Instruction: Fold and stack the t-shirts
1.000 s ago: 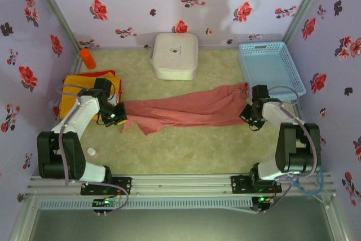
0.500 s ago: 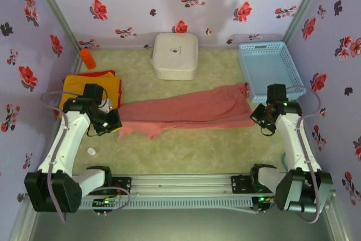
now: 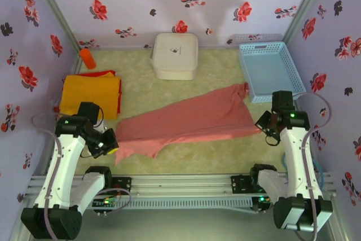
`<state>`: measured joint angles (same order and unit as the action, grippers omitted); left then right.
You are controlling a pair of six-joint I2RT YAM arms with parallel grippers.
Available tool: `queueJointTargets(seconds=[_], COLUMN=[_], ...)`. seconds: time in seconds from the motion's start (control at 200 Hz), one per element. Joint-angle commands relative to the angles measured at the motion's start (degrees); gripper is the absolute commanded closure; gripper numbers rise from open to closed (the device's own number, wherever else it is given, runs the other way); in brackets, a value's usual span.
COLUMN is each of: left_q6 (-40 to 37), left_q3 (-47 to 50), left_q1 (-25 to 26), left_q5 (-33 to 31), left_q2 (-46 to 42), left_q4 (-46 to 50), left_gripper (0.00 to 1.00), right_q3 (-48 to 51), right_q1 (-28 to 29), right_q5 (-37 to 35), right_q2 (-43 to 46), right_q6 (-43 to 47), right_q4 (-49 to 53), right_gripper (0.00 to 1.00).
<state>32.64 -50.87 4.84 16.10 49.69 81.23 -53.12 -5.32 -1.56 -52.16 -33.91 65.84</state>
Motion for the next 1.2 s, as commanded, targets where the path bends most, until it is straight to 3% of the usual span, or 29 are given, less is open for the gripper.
queueJointTargets(seconds=[0.0,0.075,0.14,0.215,0.405,0.525,0.745,0.95,1.19], left_q6=[-0.9,-1.7,-2.9,-4.0,-4.2,-4.6,-7.1,-7.5,-9.1], left_q3=[0.9,0.5,0.1,-1.0,-4.2,-5.5,-9.8,-11.8,-16.6], left_q1=[-0.6,-0.5,-0.6,-0.5,-0.4,-0.5,1.3,4.2,10.5], left_q5=[-0.6,-2.1,-2.5,-4.3,-4.8,-4.7,-4.5,-7.6,-12.1], left_q2=[0.3,1.3,2.4,4.2,7.8,12.8,24.6,32.8,44.5], left_q4=[3.9,4.6,4.6,5.1,-0.5,-8.2,-18.4,-25.9,-28.2], left_gripper=[0.91,0.84,0.71,0.59,0.57,0.53,0.53,0.5,0.48], right_q3=[-1.1,-1.2,-1.3,-1.6,-3.4,-2.6,-5.9,-10.1,-19.5], right_q1=[-0.3,-0.3,-0.3,-0.3,-0.3,-0.3,2.2,10.1,17.1], right_q5=[-2.8,-3.7,-4.5,-3.2,-0.4,3.9,8.0,7.8,7.6], right_q2=[1.9,3.6,4.9,5.2,3.2,1.3,-9.1,-21.6,-38.5], right_q6=[-2.1,-2.3,-2.5,-2.3,-0.1,2.0,5.4,5.4,3.8], right_q4=[3.1,4.1,4.5,3.9,1.3,-4.7,-14.2,-23.2,-27.4], right_gripper=[0.98,0.95,0.8,0.73,0.34,0.2,0.19,0.19,0.19])
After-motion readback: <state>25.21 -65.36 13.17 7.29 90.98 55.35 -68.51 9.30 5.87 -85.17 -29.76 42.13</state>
